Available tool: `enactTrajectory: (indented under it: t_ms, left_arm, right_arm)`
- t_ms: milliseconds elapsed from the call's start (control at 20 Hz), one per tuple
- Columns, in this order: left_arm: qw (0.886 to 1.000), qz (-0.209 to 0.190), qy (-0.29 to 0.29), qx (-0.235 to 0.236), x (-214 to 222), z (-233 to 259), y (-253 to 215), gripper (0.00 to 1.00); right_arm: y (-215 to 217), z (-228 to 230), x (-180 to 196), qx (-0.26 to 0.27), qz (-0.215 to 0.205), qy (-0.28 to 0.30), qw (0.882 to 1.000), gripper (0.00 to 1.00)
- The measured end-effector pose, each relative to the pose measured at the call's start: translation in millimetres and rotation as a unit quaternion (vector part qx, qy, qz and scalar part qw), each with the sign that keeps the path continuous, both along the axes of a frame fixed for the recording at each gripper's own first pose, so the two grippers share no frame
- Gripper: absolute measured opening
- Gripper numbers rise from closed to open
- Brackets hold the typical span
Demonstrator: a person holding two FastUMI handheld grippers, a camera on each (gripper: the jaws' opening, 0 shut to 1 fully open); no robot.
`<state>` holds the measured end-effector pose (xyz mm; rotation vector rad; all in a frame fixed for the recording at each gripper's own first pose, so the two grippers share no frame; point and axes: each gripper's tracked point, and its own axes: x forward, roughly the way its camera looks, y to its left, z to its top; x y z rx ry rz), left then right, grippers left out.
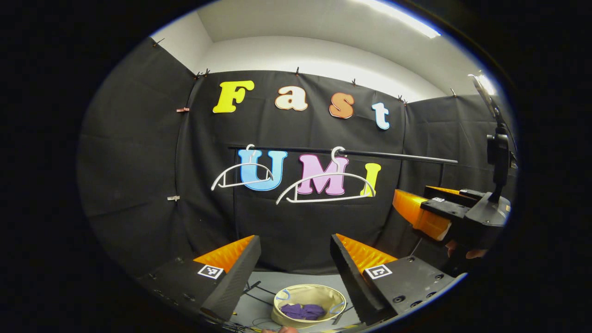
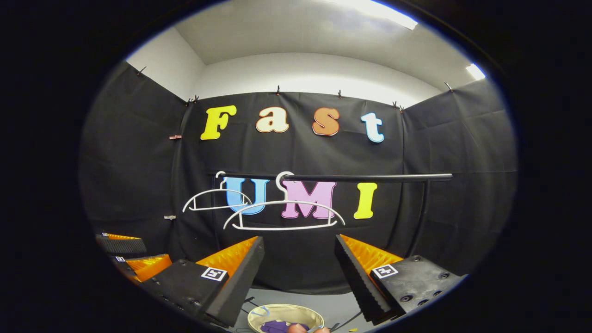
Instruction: Grasp the clothes on the hanger with both hands and then place them into the laundry hamper below.
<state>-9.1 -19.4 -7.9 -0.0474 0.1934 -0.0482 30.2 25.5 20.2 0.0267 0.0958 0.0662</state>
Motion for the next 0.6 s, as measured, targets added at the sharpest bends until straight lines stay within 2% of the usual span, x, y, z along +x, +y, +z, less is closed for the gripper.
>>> enactTrajectory:
  t_ms: [300,350,450,500,600]
  left_arm:
    - [1.0,-0.005,0.002,0.0,0.6,-1.7,-3.3,0.95]
    - [1.0,-0.005,0.004,0.001,0.9,-2.9,-4.0,0.95]
    - [1.0,-0.006,0.004,0.0,0.1,-2.3,-4.9,0.95]
    - [1.0,-0.007,0.004,0.0,0.0,-1.0,-5.2,0.95]
    - [1.0,-0.007,0.004,-0.001,-1.3,-1.6,-5.6,0.95]
  right_arm:
    - [2.6,-3.5,-0.2,0.001,0.003,0.004,1.0,0.98]
    - [2.9,-3.6,-0.3,0.002,0.003,0.005,1.0,0.93]
    - [2.9,-4.0,-1.5,0.001,0.004,0.006,1.0,0.93]
    - [2.2,-3.6,-1.8,0.001,0.004,0.005,1.0,0.98]
    - [2.0,-3.8,-1.2,0.002,0.004,0.005,1.0,0.98]
